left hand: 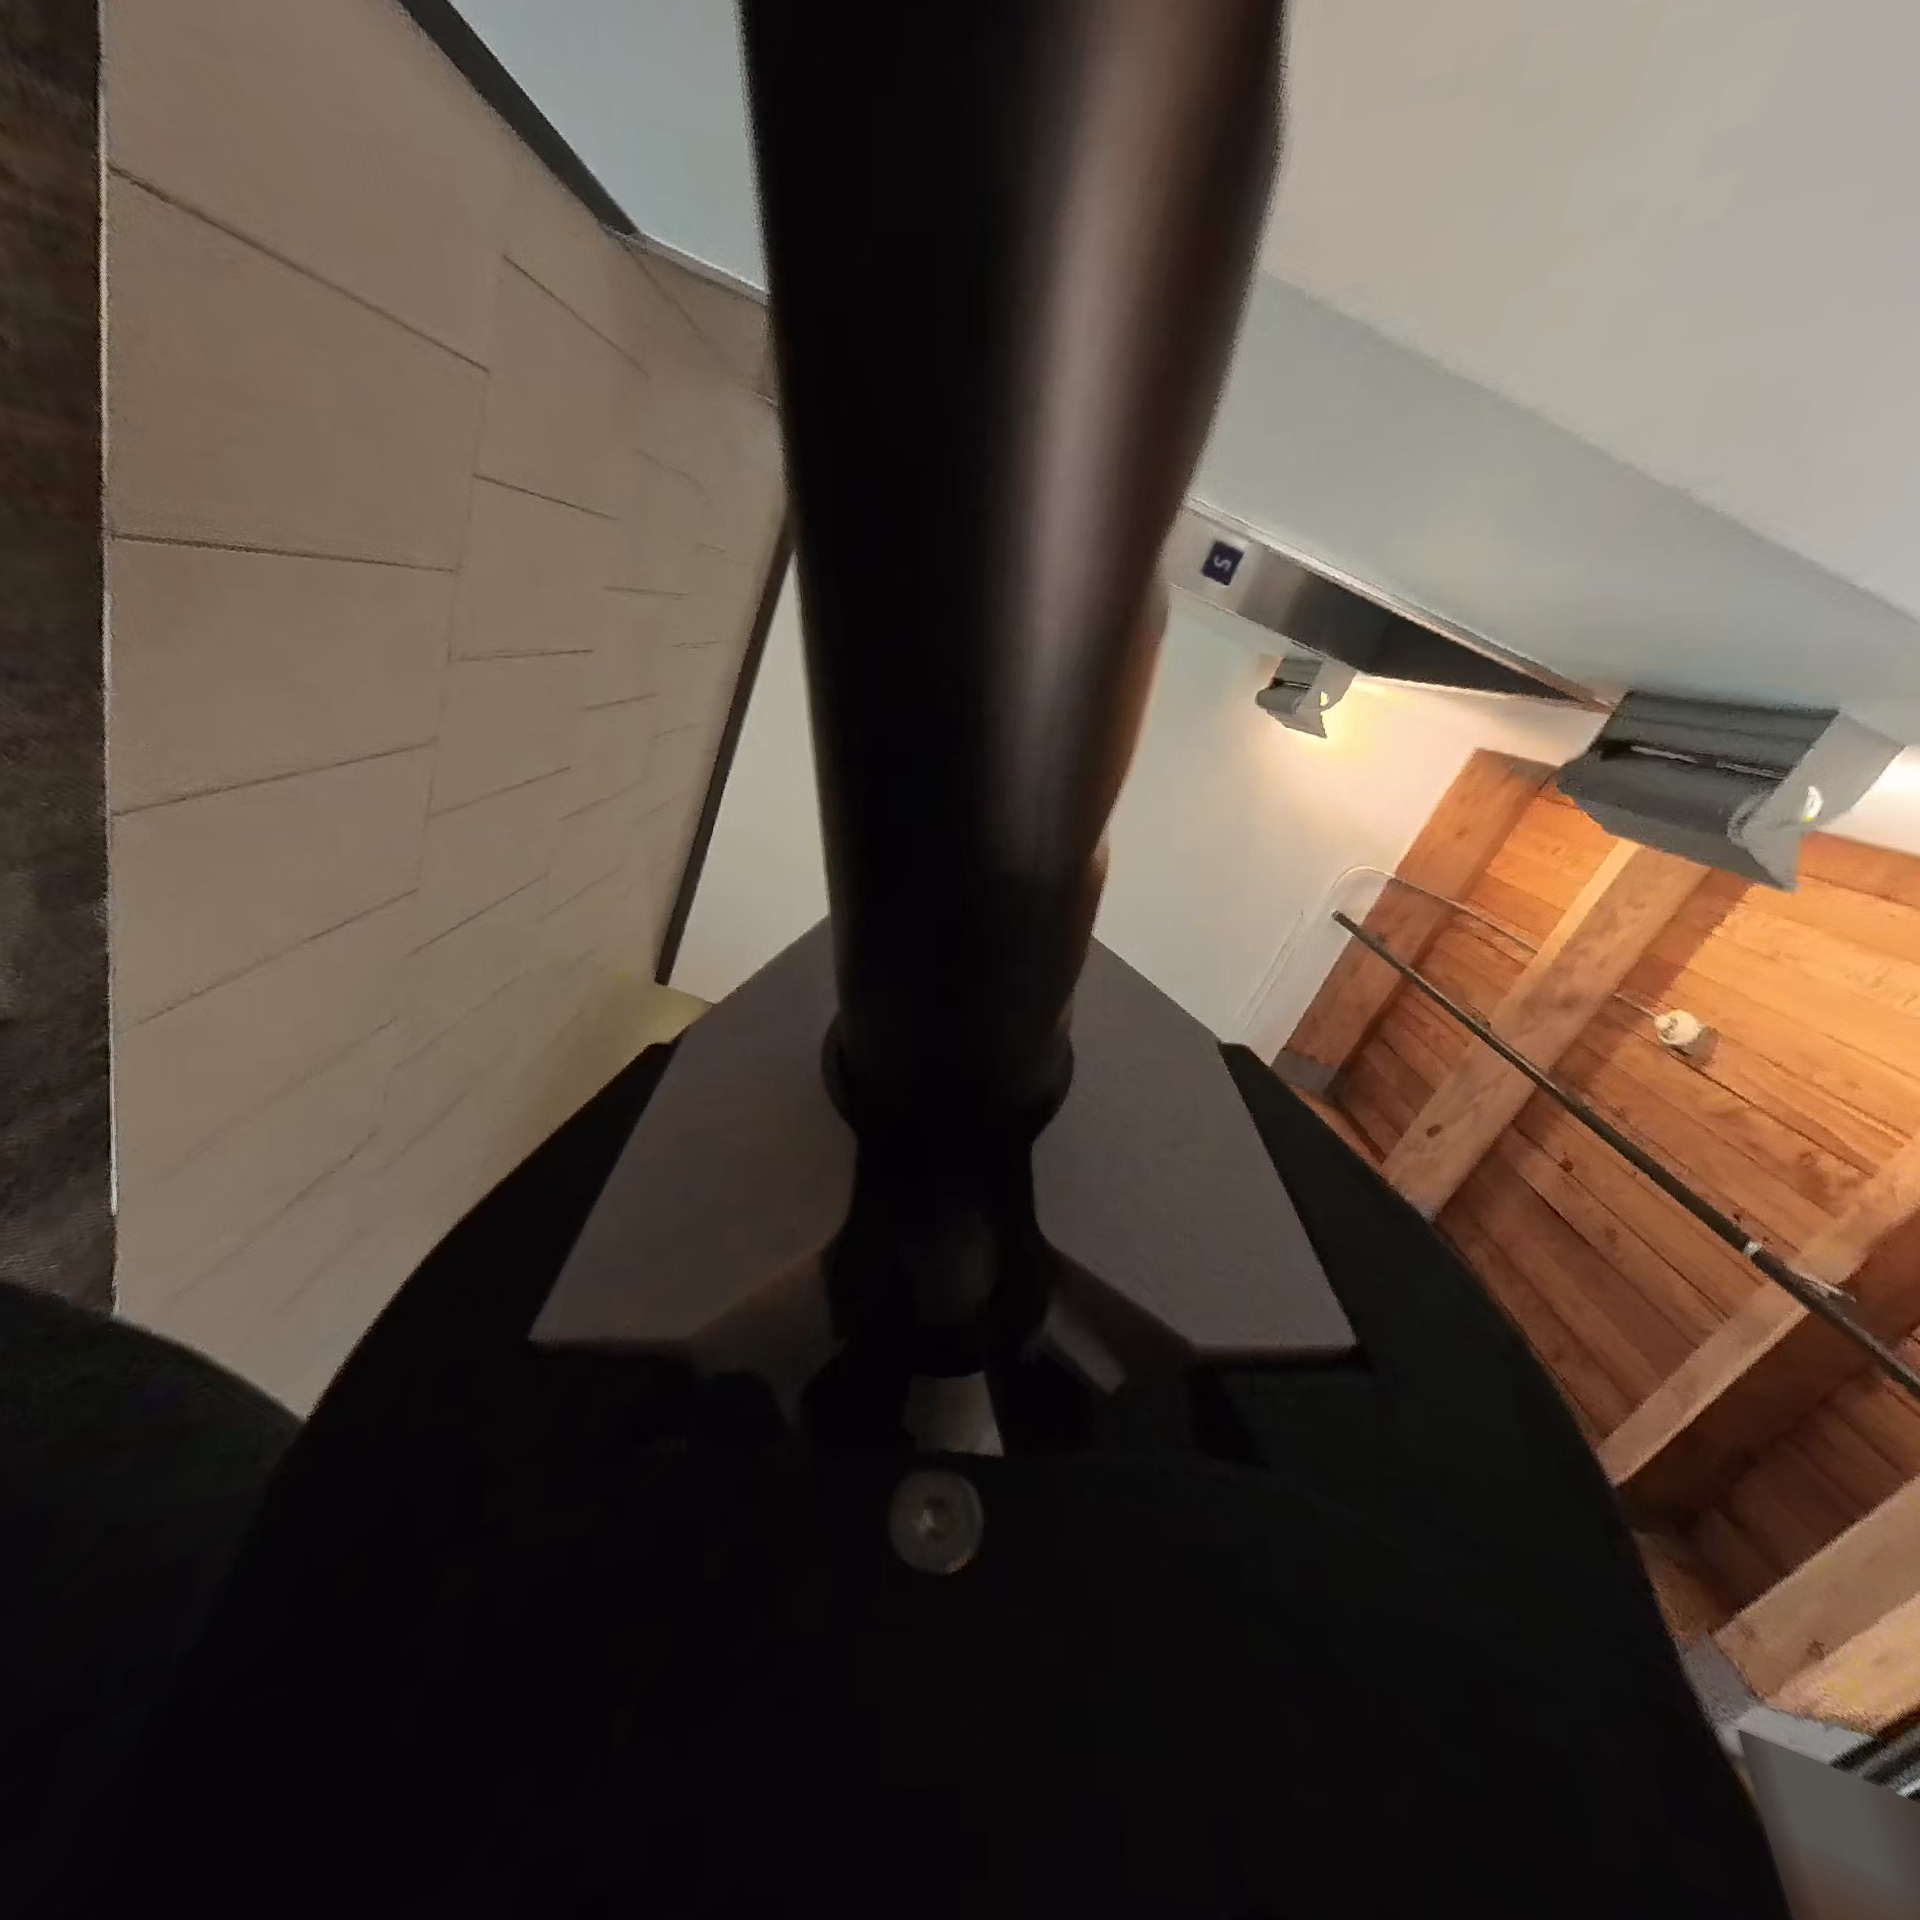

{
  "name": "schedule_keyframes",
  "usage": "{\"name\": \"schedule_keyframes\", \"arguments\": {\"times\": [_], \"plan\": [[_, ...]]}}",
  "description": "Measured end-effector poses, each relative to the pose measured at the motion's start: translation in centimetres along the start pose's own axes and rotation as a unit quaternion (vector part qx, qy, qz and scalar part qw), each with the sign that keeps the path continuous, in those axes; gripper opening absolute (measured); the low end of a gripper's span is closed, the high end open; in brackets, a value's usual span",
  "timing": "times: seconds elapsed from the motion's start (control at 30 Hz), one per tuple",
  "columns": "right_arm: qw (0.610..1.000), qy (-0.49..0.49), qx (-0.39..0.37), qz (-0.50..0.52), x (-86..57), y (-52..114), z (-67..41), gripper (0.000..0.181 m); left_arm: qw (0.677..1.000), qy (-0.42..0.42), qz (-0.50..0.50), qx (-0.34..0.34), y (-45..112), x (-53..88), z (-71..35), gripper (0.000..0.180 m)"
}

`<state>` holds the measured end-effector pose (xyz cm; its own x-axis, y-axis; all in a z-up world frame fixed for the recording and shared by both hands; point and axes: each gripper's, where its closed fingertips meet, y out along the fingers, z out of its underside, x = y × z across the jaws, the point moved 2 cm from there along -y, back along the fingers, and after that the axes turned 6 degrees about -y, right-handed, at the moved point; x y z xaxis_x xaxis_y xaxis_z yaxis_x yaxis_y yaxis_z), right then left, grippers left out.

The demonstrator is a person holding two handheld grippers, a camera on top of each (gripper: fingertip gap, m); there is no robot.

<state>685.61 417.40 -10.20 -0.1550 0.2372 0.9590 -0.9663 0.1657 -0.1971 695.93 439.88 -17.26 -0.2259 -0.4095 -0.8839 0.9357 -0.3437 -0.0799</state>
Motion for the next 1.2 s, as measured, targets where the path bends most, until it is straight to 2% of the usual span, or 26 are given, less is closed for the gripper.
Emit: {"name": "schedule_keyframes", "arguments": {"times": [0.27, 0.57, 0.73, 0.83, 0.97, 1.2], "plan": [[1.0, -0.001, 0.001, -0.009, 2.6, -9.9, -24.9, 0.024, 0.999, 0.018, 0.0, 0.043, 7.5, -12.6, -23.4, 0.015], [0.998, -0.01, 0.057, 0.024, 7.4, -21.2, -52.5, 0.024, 0.998, 0.033, 0.028, 0.041, 13.6, -29.1, -48.7, 0.015], [1.0, -0.009, 0.008, 0.025, 8.9, -26.0, -70.4, 0.024, 0.998, 0.022, 0.029, 0.047, 15.3, -36.1, -65.1, 0.015], [0.999, -0.004, -0.038, -0.01, 11.3, -28.0, -80.6, 0.024, 0.999, 0.025, 0.012, 0.047, 15.3, -40.9, -74.1, 0.016], [0.997, 0.008, -0.043, -0.063, 14.6, -30.8, -93.1, 0.025, 0.999, 0.02, -0.021, 0.041, 15.6, -47.0, -85.4, 0.015], [0.997, 0.017, -0.019, -0.074, 16.5, -38.7, -114.9, 0.024, 0.999, 0.008, -0.001, 0.039, 20.3, -56.9, -106.8, 0.015]]}}
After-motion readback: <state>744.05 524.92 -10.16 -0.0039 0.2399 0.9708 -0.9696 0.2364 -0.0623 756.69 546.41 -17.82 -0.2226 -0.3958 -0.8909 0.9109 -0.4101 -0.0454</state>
